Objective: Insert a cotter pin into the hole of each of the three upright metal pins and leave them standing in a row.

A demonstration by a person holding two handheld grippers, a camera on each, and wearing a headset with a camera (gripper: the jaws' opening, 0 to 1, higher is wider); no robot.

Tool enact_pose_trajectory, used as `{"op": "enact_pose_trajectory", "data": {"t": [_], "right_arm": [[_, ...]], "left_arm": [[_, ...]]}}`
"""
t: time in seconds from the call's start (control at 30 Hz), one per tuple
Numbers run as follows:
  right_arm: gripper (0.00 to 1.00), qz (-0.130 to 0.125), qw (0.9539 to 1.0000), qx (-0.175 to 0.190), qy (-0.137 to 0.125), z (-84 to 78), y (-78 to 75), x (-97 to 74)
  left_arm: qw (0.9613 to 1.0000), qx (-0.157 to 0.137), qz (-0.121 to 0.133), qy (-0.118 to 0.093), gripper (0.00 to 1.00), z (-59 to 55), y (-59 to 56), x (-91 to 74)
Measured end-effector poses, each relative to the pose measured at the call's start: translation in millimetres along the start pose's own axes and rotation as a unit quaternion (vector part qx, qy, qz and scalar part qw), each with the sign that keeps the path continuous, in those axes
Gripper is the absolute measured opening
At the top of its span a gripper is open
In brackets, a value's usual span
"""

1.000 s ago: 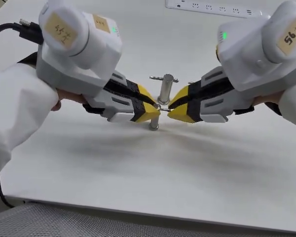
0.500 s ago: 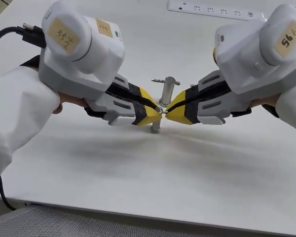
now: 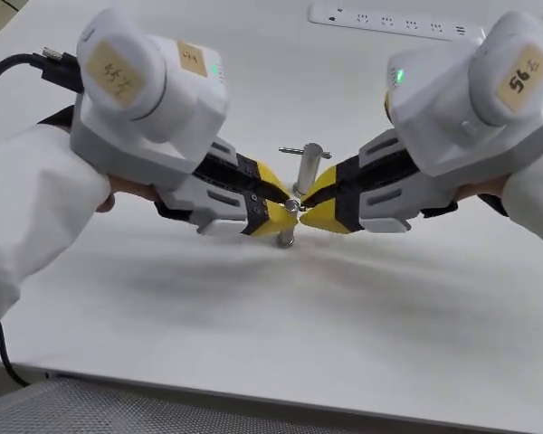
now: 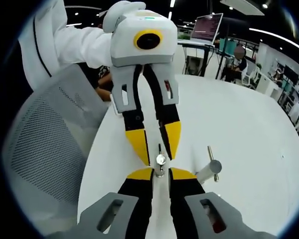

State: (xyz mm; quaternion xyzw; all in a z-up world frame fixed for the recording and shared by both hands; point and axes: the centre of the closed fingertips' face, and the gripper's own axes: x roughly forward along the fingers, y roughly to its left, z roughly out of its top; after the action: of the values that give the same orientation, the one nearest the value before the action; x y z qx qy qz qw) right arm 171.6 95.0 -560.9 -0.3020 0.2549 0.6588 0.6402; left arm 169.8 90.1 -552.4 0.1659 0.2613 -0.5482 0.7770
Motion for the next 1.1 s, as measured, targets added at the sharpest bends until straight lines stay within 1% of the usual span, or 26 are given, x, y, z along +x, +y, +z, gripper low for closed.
{"op": "enact_pose_trajectory", "data": {"t": [0.07, 0.13, 0.17, 0.2, 0.23, 0.3, 0.33, 0.37, 0.4, 0.43, 0.47, 0.5, 0.53, 0.57, 0.67, 0.7, 0.77, 0.87, 0.9, 1.0, 1.1], "right_arm": [[0.06, -0.001, 1.0000, 0.004, -0.002, 0.2, 0.0, 0.2], [0.06, -0.003, 0.9999, 0.010, -0.005, 0.4, -1.3, 1.3], [0.06, -0.004, 0.9999, 0.013, -0.006, 0.7, -1.8, 1.9], [0.06, -0.003, 0.9998, 0.016, -0.008, 1.7, -1.7, 2.9], [0.06, -0.003, 0.9998, 0.017, -0.009, 2.3, -1.5, 3.8], [0.06, -0.002, 0.9998, 0.016, -0.009, 3.6, 0.0, 5.8], [0.06, -0.001, 0.9998, 0.016, -0.009, 4.1, 0.6, 7.1], [0.06, 0.000, 0.9998, 0.017, -0.009, 4.3, 0.7, 8.2], [0.06, 0.001, 0.9998, 0.018, -0.009, 4.3, 0.9, 9.1], [0.05, 0.001, 0.9998, 0.017, -0.009, 4.4, 1.2, 9.9], [0.05, 0.001, 0.9998, 0.017, -0.009, 4.5, 1.2, 10.4], [0.05, 0.001, 0.9998, 0.017, -0.009, 4.3, 1.1, 10.9], [0.05, 0.001, 0.9998, 0.018, -0.009, 4.7, 0.9, 11.6], [0.05, 0.001, 0.9998, 0.018, -0.009, 4.8, 0.9, 11.8], [0.04, 0.002, 0.9998, 0.020, -0.008, 4.7, -1.0, 14.5], [0.05, 0.001, 0.9998, 0.021, -0.008, 4.9, -1.4, 15.4], [0.05, 0.002, 0.9997, 0.022, -0.008, 4.4, -1.0, 17.1], [0.04, 0.002, 0.9997, 0.021, -0.008, 4.8, 0.3, 16.8], [0.04, 0.000, 0.9996, 0.028, -0.007, 4.9, -0.4, 16.9], [0.04, 0.003, 0.9996, 0.029, -0.007, 4.5, 0.6, 16.1], [0.04, -0.003, 0.9996, 0.027, -0.009, 4.6, 1.3, 14.4]], "left_arm": [[1.0000, 0.001, 0.010, -0.002, 0.26, -2.5, 3.2, -4.0], [0.9998, -0.007, 0.014, -0.009, 0.37, -3.5, 4.4, -8.0], [0.9998, -0.010, 0.014, -0.014, 0.40, -3.5, 4.3, -9.9], [0.9994, -0.018, 0.013, -0.026, 0.42, -2.1, 3.8, -12.8], [0.9991, -0.025, 0.013, -0.033, 0.45, -1.6, 3.1, -14.9], [0.9988, -0.028, 0.016, -0.037, 0.49, -2.6, 2.6, -18.2], [0.9986, -0.029, 0.020, -0.039, 0.53, -3.0, 2.1, -19.7], [0.9982, -0.033, 0.026, -0.042, 0.57, -3.6, 3.4, -21.0], [0.9971, -0.043, 0.038, -0.050, 0.63, -3.7, 6.7, -22.8], [0.9966, -0.047, 0.040, -0.054, 0.70, -4.2, 7.4, -24.1], [0.9965, -0.050, 0.038, -0.054, 0.75, -5.9, 6.4, -26.0], [0.9967, -0.049, 0.037, -0.053, 0.77, -6.3, 5.7, -26.5], [0.9966, -0.053, 0.033, -0.053, 0.77, -7.0, 2.9, -27.9], [0.9965, -0.054, 0.033, -0.053, 0.77, -7.2, 2.6, -28.2], [0.9955, -0.059, 0.044, -0.059, 0.82, -5.6, 2.2, -29.0], [0.9949, -0.064, 0.051, -0.061, 0.87, -6.7, 4.5, -28.9], [0.9951, -0.060, 0.053, -0.058, 0.98, -8.4, 2.9, -27.0], [0.9953, -0.066, 0.046, -0.054, 0.99, -10.6, -0.3, -26.0], [0.9953, -0.066, 0.047, -0.053, 0.99, -11.0, -0.8, -24.8], [0.9949, -0.070, 0.050, -0.052, 0.99, -11.3, -0.9, -23.7], [0.9952, -0.069, 0.047, -0.050, 0.99, -10.8, -2.8, -21.8]]}}
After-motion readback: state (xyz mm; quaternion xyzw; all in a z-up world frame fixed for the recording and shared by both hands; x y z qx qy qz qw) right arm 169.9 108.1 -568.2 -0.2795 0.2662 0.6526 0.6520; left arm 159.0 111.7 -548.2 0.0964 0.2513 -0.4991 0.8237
